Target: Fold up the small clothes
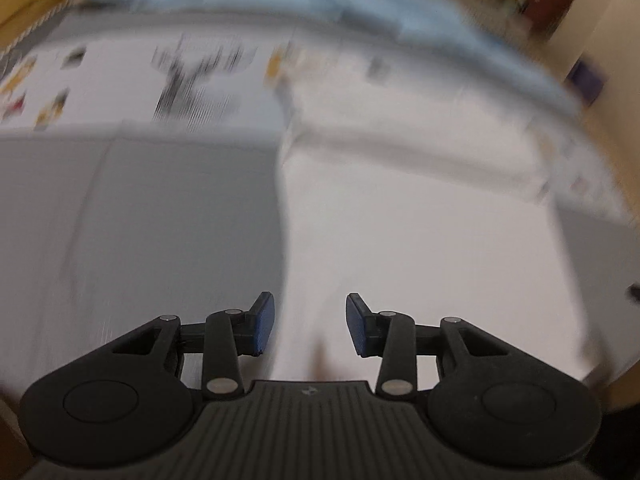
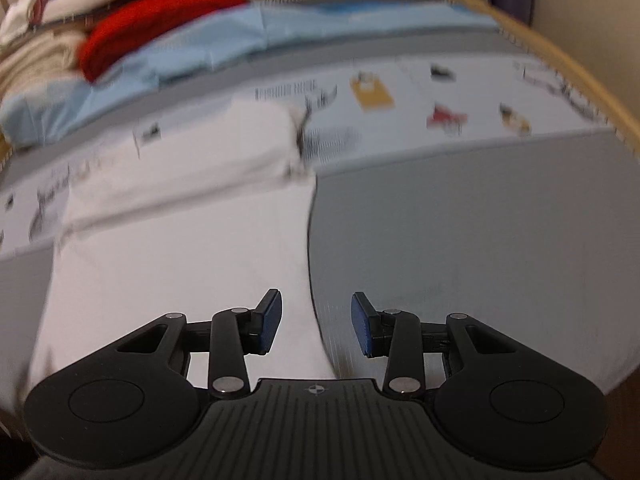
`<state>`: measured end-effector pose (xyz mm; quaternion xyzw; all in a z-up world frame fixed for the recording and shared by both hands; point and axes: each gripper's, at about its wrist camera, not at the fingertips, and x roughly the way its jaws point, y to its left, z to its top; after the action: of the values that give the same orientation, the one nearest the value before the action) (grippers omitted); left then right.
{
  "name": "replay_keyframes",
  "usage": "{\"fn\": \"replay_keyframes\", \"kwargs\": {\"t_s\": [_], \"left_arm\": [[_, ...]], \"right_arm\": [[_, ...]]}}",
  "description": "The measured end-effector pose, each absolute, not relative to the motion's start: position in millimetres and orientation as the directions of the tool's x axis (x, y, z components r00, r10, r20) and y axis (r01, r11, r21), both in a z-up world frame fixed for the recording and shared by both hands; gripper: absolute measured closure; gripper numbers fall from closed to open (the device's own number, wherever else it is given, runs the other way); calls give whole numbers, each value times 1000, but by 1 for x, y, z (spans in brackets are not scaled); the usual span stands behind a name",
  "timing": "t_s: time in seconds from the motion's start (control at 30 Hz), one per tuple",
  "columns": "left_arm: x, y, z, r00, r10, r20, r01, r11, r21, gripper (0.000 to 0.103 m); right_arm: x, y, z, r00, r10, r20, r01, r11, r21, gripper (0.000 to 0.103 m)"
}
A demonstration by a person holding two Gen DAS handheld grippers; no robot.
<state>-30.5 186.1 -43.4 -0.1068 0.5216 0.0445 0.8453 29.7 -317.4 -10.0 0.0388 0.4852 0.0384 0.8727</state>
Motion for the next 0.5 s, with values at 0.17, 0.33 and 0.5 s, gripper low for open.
{"fn": "replay_keyframes", "kwargs": {"t_s": [0.17, 0.33, 0.5], "left_arm": [[-51, 193, -70, 359, 6, -933, -229, 970, -82, 59], [-64, 198, -72, 388, -47, -921, -232, 962, -146, 59], [-62, 206, -88, 378, -82, -922, -239, 953, -183, 58]], "right_arm": [[21, -315, -48, 434, 64, -899, -15, 998, 63, 63], [19, -305, -78, 349, 79, -934, 16, 996, 90, 63], [19, -299, -96, 315, 32, -949, -44, 999, 19, 63]]}}
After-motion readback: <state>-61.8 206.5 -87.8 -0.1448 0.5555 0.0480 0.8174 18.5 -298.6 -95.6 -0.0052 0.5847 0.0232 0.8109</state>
